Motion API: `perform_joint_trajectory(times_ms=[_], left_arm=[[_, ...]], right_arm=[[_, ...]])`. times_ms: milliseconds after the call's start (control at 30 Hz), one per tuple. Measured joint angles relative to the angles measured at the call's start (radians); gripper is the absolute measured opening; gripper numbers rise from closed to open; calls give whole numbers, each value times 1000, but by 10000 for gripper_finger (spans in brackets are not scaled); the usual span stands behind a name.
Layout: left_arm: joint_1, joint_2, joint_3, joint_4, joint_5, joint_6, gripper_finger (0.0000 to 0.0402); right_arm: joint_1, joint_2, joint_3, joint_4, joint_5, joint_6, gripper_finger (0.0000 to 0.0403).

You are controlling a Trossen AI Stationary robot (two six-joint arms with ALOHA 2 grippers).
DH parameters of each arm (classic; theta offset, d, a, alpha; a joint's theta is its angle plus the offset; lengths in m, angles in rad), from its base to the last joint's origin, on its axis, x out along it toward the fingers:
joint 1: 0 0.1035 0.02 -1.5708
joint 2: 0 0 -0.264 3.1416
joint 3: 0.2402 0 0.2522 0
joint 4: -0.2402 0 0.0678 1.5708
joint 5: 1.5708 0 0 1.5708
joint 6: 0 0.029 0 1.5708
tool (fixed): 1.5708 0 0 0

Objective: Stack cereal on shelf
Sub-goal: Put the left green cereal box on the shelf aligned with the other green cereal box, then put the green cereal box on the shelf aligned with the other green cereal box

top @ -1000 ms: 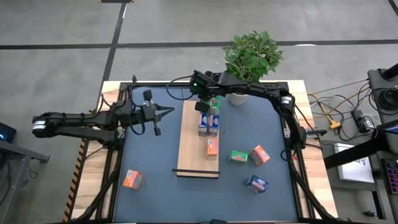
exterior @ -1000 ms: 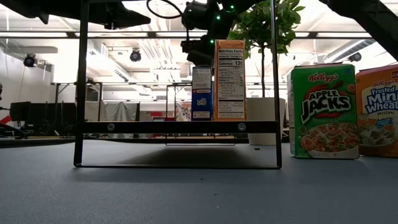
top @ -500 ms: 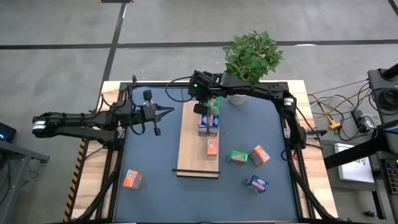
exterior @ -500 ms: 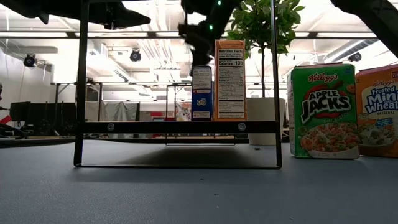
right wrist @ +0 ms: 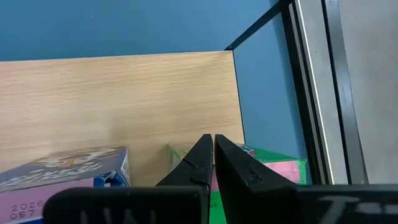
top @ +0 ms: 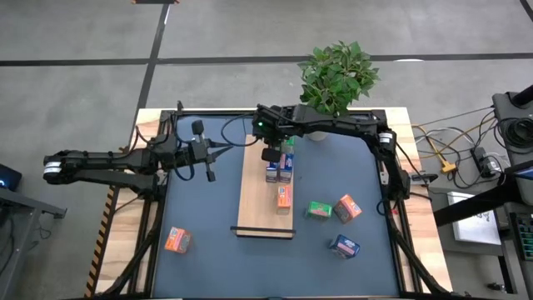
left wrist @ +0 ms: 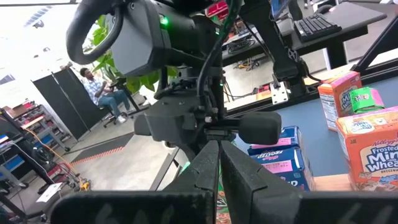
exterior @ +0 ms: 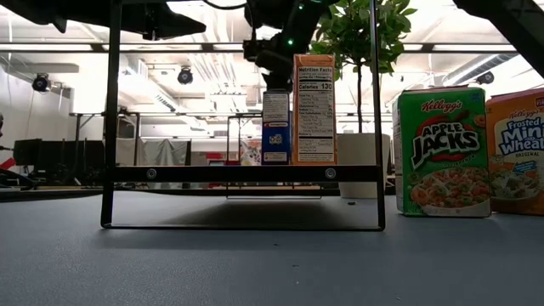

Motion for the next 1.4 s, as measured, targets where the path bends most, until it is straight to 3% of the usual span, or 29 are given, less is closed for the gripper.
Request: perform_joint_trajectory(times_ms=[1100, 1400], left_arm=[[0, 0, 0, 0, 0, 0, 0], [0, 0, 0, 2, 0, 0, 0]], right_arm=[[4, -8, -1, -11, 4, -8, 9], [90, -94, 15, -16, 3, 37, 9]])
